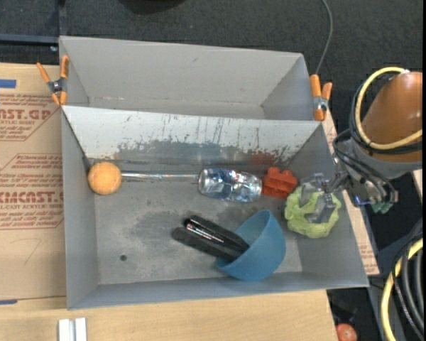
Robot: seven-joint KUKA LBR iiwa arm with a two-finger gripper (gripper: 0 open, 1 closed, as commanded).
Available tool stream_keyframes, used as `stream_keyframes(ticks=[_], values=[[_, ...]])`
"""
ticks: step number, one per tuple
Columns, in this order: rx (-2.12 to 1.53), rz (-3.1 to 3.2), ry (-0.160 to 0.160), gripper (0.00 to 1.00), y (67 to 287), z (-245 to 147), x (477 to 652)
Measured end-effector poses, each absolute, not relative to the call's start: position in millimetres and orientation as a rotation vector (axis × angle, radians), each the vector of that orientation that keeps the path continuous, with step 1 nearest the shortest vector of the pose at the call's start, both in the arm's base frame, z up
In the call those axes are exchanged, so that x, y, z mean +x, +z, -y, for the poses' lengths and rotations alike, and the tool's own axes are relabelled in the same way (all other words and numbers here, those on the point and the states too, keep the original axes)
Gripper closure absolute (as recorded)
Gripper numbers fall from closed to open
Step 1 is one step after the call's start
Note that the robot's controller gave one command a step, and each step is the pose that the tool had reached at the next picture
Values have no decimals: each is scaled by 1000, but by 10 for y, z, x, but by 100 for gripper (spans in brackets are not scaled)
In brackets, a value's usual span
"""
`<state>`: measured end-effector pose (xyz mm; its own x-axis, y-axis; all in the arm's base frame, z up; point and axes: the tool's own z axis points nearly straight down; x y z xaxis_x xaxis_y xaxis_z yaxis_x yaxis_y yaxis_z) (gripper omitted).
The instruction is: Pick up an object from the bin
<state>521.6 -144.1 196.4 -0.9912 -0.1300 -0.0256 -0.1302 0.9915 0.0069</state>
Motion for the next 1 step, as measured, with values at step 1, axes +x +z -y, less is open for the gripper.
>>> stream_keyframes(ticks=[1], values=[[-190, -3107, 14, 100, 1736, 1472, 5277]])
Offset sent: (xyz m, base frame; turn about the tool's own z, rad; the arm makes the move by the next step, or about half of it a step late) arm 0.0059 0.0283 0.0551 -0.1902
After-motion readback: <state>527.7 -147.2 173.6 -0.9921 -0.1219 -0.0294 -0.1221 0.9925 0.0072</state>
